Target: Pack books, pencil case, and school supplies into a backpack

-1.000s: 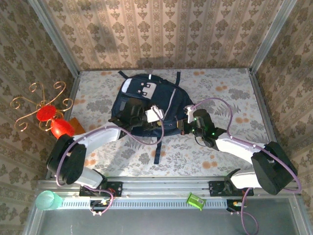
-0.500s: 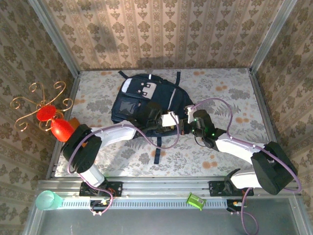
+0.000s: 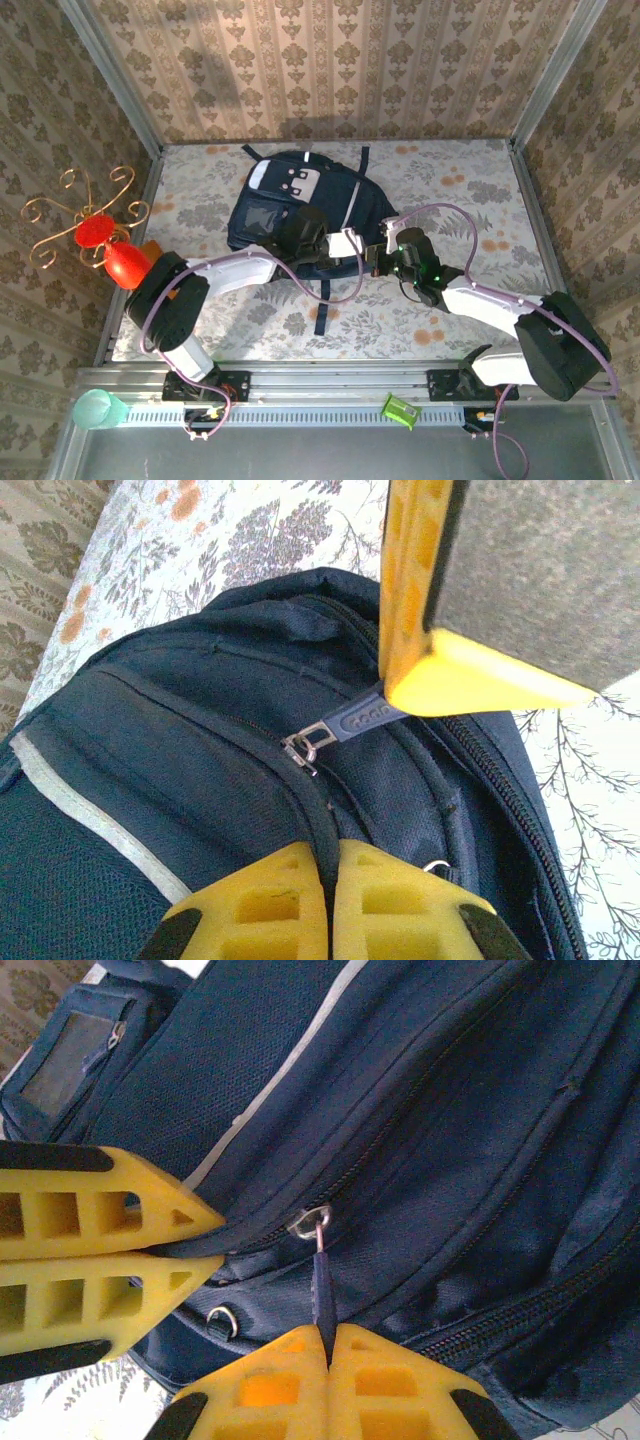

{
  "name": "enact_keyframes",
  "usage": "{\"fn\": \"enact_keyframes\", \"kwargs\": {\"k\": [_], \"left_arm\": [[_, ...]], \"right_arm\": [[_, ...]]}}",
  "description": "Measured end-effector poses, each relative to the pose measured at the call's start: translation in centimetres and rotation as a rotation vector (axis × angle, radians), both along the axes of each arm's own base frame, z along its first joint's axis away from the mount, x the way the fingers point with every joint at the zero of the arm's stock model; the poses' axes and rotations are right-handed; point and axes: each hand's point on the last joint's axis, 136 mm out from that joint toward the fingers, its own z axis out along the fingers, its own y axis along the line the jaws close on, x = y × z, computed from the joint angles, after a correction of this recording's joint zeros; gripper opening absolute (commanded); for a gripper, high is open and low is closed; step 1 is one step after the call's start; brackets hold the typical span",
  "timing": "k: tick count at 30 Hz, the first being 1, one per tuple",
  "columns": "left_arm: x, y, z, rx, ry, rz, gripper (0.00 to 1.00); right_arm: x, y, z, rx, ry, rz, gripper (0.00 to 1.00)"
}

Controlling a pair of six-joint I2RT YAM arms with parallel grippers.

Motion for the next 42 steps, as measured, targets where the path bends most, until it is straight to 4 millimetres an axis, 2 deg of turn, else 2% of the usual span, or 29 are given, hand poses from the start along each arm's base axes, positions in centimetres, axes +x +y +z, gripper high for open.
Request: {"fn": "enact_keyframes", "kwargs": {"k": [11, 17, 18, 21, 24, 28, 34, 38, 42], "left_arm": [[-1.6, 2.1, 0.7, -0.071, 0.025, -0.100, 0.00], [-1.6, 2.8, 1.1, -0.103, 0.046, -0.131, 0.00], [-1.7, 3.0, 1.1, -0.104, 0.050, -0.138, 0.00], [-1.7, 3.4, 1.2, -0.112, 0.067, -0.152, 0.00], [-1.9, 3.8, 1.3, -0.117, 0.075, -0.171, 0.00], [-2.1, 4.0, 1.3, -0.117, 0.079, -0.188, 0.00], [-2.3, 4.1, 1.2, -0.111, 0.078, -0.196, 0.00], [-2.3, 4.1, 1.2, -0.110, 0.077, -0.198, 0.00], [-2.3, 4.1, 1.2, -0.108, 0.080, -0.197, 0.00]], "right_arm": [[0.3, -0.9, 0.9, -0.063, -0.022, -0.048, 0.00], [0.2, -0.2, 1.1, -0.033, -0.018, 0.074, 0.00], [0.1, 0.0, 1.1, -0.028, -0.016, 0.103, 0.02], [-0.4, 1.1, 1.1, -0.011, 0.004, 0.215, 0.16], [-0.8, 2.3, 1.2, -0.001, 0.017, 0.311, 0.23], [-1.3, 2.8, 0.9, 0.000, 0.021, 0.370, 0.24], [-1.4, 3.2, 0.2, -0.002, 0.034, 0.392, 0.31], [-1.5, 3.2, -1.1, -0.017, 0.063, 0.393, 0.32], [-1.3, 3.3, -1.1, -0.023, 0.061, 0.387, 0.32]]}}
